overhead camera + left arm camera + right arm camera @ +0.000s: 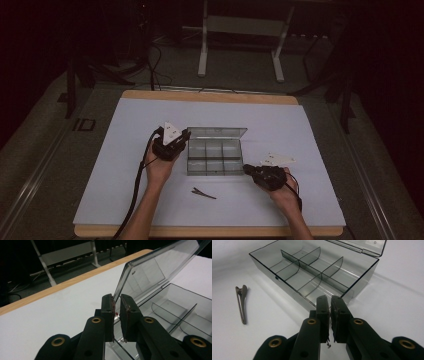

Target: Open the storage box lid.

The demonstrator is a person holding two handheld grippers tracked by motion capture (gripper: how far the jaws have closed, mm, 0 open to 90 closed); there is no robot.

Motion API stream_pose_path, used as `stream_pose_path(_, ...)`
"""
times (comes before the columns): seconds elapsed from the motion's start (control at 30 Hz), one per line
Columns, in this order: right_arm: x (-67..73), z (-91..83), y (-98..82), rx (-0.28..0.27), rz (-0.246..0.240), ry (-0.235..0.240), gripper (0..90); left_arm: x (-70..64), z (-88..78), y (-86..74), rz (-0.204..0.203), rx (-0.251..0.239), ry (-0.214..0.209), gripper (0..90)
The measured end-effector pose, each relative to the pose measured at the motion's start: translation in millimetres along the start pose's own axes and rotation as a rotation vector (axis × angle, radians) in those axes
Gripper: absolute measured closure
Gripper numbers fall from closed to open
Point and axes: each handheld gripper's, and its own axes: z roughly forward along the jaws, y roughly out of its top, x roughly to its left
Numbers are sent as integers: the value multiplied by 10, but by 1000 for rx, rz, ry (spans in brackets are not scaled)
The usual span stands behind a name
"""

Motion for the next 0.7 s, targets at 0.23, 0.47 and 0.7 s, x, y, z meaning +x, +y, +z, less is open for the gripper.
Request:
stream_pose_path(0.23, -2, 0, 0, 1, 0, 1, 851, 40, 30, 6, 1, 1, 4, 857)
stream_pose_path(0.47, -3, 0, 1, 0, 0, 2, 851, 90, 90, 3, -4, 8, -26, 835)
stream_pose_path(0.7, -7, 0, 2, 0, 1, 4, 851, 130, 160, -20, -26, -1, -43, 816)
